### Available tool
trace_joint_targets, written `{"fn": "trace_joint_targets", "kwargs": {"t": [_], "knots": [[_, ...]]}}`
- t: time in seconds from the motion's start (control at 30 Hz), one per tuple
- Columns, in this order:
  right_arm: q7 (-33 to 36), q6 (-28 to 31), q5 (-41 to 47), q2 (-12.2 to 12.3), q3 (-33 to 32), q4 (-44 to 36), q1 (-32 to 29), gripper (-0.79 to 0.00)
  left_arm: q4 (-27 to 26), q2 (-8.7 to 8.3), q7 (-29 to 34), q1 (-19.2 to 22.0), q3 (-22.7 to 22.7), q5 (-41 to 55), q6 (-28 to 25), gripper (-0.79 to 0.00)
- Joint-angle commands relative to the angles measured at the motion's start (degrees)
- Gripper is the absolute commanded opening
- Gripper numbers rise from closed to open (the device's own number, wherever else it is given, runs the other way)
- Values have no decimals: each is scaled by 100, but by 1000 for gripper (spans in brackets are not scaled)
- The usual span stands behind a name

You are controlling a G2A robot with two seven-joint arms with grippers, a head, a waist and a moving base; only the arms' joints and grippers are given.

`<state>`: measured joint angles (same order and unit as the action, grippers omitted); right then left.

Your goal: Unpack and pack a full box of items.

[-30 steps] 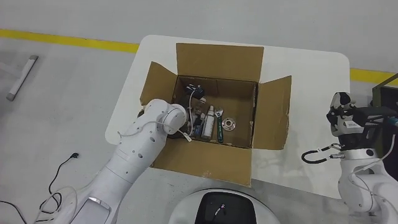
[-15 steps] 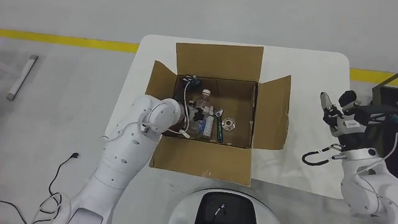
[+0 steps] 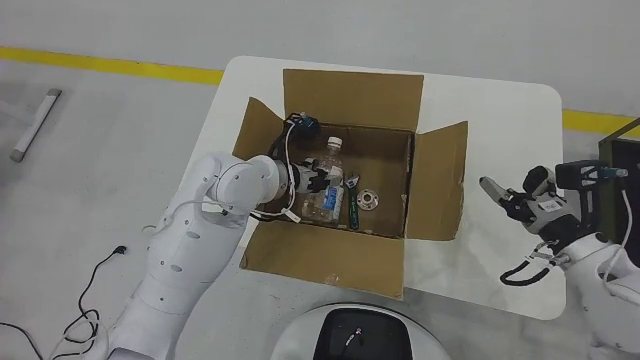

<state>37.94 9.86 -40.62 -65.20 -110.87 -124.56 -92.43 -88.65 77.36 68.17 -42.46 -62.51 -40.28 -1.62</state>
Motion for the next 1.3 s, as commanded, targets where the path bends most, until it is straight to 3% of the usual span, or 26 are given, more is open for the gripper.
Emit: {"fn": "trace_joint_targets", "kwargs": {"t": [0.0, 0.17, 0.4, 0.5, 0.7, 0.73, 0.8, 0.83, 0.87, 0.9, 1.27], "knots": [[1, 0, 1, 0, 0, 0, 0, 0, 0, 0, 1, 0, 0, -1, -1, -785], [-34, -52, 634, -9, 68, -196, 33, 0, 0, 0, 1, 0, 0, -1, -1, -785], [1388, -1083, 2083, 44, 192, -566, 384, 0, 0, 0, 1, 0, 0, -1, -1, -785], [1854, -1511, 2155, 78, 442, -541, 540, 0, 0, 0, 1, 0, 0, -1, -1, -785], [2082, -2038, 1802, 123, 823, -491, 686, 0, 0, 0, 1, 0, 0, -1, -1, -785], [2089, -2108, 1795, 127, 855, -475, 692, -49, 0, 0, 1, 0, 0, -1, -1, -785], [2096, -2223, 1805, 134, 913, -393, 698, -440, 0, 0, 1, 0, 0, -1, -1, -785], [2071, -2288, 1833, 136, 934, -347, 710, -536, 0, 0, 1, 0, 0, -1, -1, -785], [2057, -2370, 1902, 135, 959, -294, 714, -733, 0, 0, 1, 0, 0, -1, -1, -785], [2016, -2450, 2003, 131, 972, -256, 728, -785, 0, 0, 1, 0, 0, -1, -1, -785], [1789, -2746, 2456, 155, 986, -49, 817, -785, 0, 0, 1, 0, 0, -1, -1, -785]]}}
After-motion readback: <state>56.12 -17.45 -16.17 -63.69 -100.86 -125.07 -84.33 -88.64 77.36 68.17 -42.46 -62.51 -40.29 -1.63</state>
